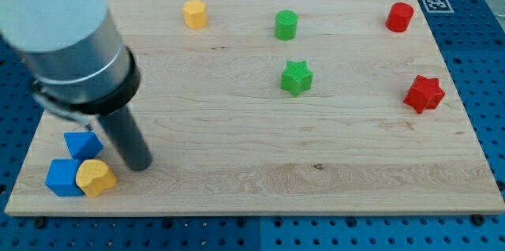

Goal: Point your arm at yellow hexagon

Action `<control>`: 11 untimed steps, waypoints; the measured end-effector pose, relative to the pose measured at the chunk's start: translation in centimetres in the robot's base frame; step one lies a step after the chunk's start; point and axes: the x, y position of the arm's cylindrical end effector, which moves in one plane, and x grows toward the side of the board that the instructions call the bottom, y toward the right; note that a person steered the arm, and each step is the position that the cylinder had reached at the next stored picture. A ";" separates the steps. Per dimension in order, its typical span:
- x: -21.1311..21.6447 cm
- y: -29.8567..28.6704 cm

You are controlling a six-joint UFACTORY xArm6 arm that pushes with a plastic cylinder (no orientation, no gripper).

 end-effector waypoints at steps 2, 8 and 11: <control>-1.4 1.0; -15.9 3.8; -23.3 14.2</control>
